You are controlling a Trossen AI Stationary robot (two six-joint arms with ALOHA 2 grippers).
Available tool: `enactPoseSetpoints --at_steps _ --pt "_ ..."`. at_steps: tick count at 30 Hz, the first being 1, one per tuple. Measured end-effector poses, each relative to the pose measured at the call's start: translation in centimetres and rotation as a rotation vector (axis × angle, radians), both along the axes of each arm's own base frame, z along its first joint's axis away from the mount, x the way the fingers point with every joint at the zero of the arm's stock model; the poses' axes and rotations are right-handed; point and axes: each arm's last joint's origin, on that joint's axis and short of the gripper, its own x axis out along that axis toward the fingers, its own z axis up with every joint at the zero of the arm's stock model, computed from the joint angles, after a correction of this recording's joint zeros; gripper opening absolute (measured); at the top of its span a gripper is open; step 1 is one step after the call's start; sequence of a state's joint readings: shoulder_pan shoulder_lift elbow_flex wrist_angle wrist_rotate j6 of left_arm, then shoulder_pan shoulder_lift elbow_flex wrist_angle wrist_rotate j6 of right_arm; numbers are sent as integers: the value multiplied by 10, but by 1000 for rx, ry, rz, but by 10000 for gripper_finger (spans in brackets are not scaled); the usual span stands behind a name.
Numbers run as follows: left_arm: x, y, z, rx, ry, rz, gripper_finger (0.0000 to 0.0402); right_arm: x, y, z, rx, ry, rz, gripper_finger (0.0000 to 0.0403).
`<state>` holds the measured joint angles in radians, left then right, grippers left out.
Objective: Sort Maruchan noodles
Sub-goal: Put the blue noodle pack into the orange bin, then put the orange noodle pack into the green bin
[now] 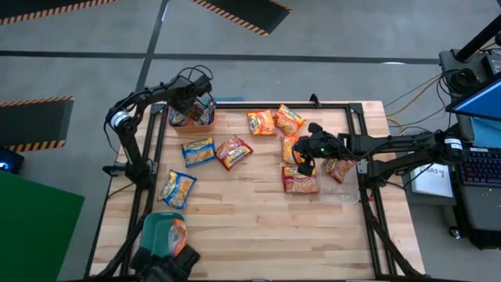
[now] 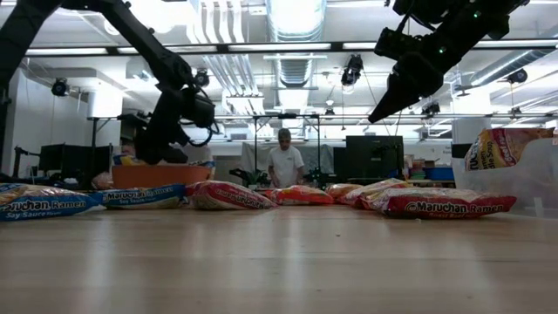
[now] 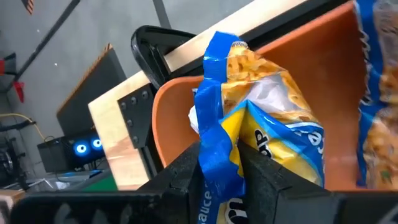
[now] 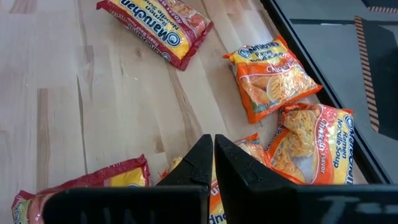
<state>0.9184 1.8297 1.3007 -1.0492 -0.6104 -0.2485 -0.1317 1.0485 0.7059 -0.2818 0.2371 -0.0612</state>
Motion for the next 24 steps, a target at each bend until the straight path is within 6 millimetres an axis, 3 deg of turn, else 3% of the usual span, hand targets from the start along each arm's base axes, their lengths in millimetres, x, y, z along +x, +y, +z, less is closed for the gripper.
enactPoseSetpoints --at_steps 7,14,19,24 --pt "5 -11 29 73 -12 -45 78 0 0 0 -1 1 1 9" --pt "10 -37 56 135 -39 -74 112 0 0 0 1 0 -1 9" --pt "25 -70 78 203 -117 -150 128 0 0 0 7 -4 -6 9" --pt "51 -132 100 290 -284 -287 130 0 0 0 12 -8 -11 9"
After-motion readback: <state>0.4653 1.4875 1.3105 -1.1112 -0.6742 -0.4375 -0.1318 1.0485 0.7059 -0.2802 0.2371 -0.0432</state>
